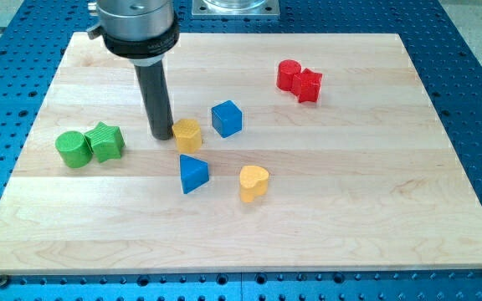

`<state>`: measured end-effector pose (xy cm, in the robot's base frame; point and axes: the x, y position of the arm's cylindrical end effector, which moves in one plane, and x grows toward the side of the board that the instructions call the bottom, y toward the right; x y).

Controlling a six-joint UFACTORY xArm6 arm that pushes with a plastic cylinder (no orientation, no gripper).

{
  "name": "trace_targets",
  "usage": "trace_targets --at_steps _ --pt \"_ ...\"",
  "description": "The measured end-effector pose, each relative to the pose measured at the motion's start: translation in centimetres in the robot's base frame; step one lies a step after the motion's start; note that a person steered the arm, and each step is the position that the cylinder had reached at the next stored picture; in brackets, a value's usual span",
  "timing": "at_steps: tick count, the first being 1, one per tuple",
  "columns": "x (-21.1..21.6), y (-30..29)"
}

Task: Push the cube into the triangle

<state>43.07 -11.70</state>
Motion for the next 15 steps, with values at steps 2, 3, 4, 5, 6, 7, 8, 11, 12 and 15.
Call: trace_targets --at_steps 2,3,4,5,6,7,8,11,12,15 --pt "10.2 1.3" --pt "10.9 3.5" --pt "7.7 7.7" --pt "4.4 9.4" --pt "3.0 9.4" --pt "2.9 7.8" --pt "3.3 7.6" --pt "-3.4 8.1" --pt "-3.4 8.1" --pt "-3.5 12.2"
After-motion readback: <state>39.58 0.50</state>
